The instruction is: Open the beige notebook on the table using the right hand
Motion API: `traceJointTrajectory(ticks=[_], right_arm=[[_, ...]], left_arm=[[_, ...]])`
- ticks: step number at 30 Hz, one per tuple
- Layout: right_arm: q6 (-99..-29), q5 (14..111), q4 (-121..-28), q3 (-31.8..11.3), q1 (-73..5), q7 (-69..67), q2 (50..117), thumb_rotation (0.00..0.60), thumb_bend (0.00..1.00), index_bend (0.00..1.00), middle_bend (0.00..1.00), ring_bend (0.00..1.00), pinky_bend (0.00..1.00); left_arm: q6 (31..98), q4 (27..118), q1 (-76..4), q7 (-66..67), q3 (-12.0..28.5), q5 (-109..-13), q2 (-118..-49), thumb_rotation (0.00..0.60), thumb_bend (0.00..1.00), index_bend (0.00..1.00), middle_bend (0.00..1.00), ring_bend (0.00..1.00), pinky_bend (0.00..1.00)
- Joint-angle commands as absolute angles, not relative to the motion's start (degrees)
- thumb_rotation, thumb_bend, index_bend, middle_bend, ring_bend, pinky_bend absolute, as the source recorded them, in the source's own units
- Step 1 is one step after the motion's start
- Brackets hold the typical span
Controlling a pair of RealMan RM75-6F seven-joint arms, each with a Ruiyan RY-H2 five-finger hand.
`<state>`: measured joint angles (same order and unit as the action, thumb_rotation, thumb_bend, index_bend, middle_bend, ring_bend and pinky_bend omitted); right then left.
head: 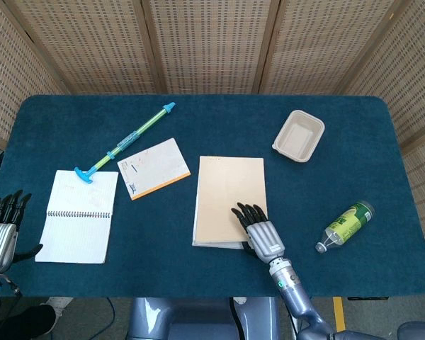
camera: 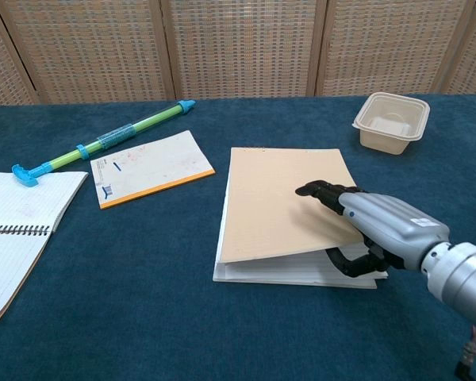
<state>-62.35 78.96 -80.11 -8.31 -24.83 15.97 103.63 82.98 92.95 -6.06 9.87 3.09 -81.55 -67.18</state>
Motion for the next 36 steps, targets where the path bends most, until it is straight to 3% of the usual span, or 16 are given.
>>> traceJointTrajectory(ticks=[1, 10, 13, 15, 19, 21, 27, 36], right_arm=[[-61.1, 77.4, -80.9, -10.1, -26.4, 17.4, 103.2, 0.6, 0.69, 0.05, 0.0, 0.0, 0.0], [-58.7, 73.1, -80.5, -13.1, -29.2, 18.9, 102.9, 0.6, 0.69, 0.08, 0.0, 0.0, 0.01], [-59.9, 73.1, -79.3, -13.9, -30.0, 19.0, 103.3, 0.6, 0.7, 0.28, 0.09, 0.05, 0.22], [-60.8, 73.7, -78.6, -13.8, -30.1, 18.5, 103.6, 0.6, 0.73, 0.41, 0.24, 0.18, 0.37], [-65.1, 77.5, -75.6, -12.9, -29.6, 14.4, 104.8, 0.6, 0.81, 0.57, 0.43, 0.39, 0.52], [-66.9, 79.6, -74.3, -12.1, -29.5, 12.4, 104.9, 0.6, 0.83, 0.61, 0.47, 0.43, 0.57], [-68.9, 82.3, -75.7, -10.2, -28.6, 6.9, 102.9, 0.6, 0.88, 0.66, 0.56, 0.52, 0.64], [-68.5, 86.0, -81.8, -5.9, -27.4, 1.1, 95.0, 0.6, 0.88, 0.67, 0.58, 0.54, 0.66]], left_arm=[[82.7, 92.9, -6.2, 10.0, 3.1, -81.4, -67.2, 0.6, 0.0, 0.0, 0.0, 0.0, 0.0], [82.6, 92.7, -6.2, 10.0, 3.2, -81.0, -67.2, 0.6, 0.0, 0.0, 0.0, 0.0, 0.0], [82.4, 92.7, -6.3, 10.1, 3.1, -81.1, -67.3, 0.6, 0.0, 0.0, 0.0, 0.0, 0.0], [82.2, 92.7, -6.4, 10.2, 3.1, -81.1, -67.4, 0.6, 0.0, 0.0, 0.0, 0.0, 0.0], [82.2, 92.8, -6.5, 10.5, 2.9, -81.4, -67.5, 0.6, 0.0, 0.0, 0.0, 0.0, 0.0], [82.4, 92.9, -6.4, 10.5, 2.9, -81.4, -67.4, 0.6, 0.0, 0.0, 0.0, 0.0, 0.0], [82.4, 92.9, -6.4, 10.6, 2.9, -81.4, -67.4, 0.6, 0.0, 0.0, 0.0, 0.0, 0.0], [82.4, 93.1, -6.4, 10.8, 2.8, -81.5, -67.5, 0.6, 0.0, 0.0, 0.0, 0.0, 0.0]])
